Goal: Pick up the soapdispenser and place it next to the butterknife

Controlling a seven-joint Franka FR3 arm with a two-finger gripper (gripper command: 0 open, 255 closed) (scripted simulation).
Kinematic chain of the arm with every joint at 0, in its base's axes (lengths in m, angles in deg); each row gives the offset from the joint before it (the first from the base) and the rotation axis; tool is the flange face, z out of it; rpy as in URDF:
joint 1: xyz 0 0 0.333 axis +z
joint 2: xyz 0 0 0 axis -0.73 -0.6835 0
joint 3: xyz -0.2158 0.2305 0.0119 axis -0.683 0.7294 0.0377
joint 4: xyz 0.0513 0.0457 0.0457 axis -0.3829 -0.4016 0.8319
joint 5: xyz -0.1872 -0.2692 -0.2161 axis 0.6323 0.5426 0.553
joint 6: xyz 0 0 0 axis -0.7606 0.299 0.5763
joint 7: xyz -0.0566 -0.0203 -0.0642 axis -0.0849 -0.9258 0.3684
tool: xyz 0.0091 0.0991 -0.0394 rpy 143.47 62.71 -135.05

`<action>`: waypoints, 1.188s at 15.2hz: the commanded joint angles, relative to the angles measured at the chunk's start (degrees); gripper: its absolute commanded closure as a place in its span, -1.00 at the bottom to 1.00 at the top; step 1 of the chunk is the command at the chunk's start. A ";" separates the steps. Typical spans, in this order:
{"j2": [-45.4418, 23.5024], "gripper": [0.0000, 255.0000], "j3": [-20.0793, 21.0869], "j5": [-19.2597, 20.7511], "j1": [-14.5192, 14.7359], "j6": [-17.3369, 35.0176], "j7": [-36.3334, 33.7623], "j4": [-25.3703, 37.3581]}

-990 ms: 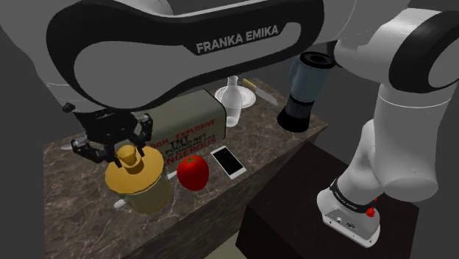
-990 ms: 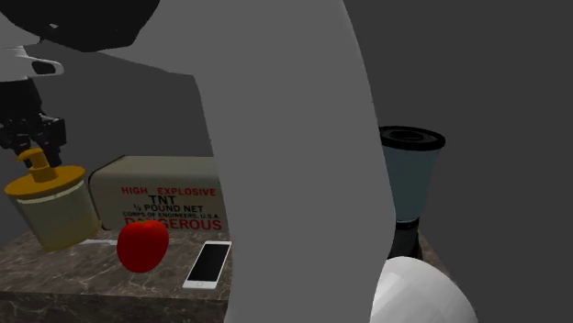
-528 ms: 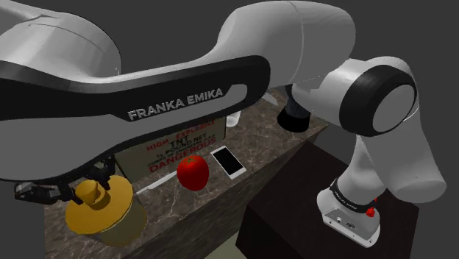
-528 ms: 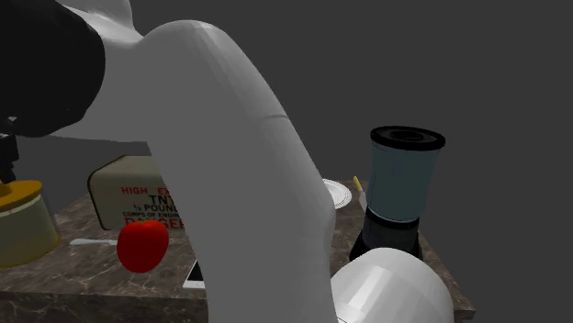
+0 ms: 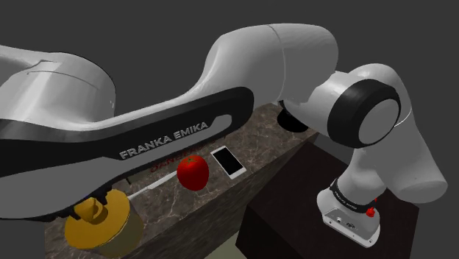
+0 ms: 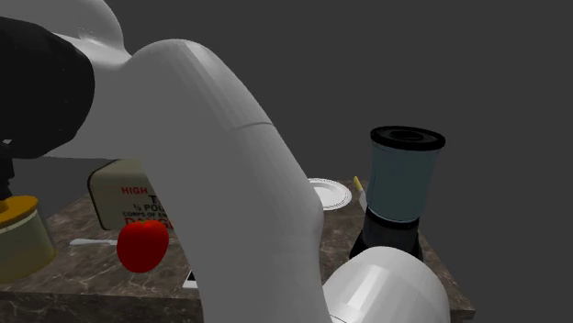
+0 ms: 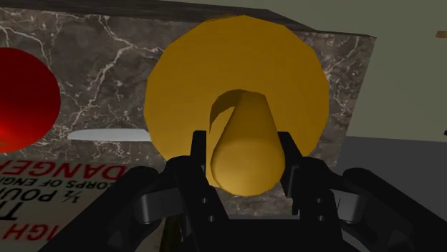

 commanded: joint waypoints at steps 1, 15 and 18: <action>0.24 1.00 0.03 0.01 -0.44 1.64 -0.24 -1.88; 0.51 -1.00 0.04 0.09 -1.22 4.99 -0.80 -5.69; 0.51 -1.00 0.04 0.09 -1.23 4.99 -0.80 -5.69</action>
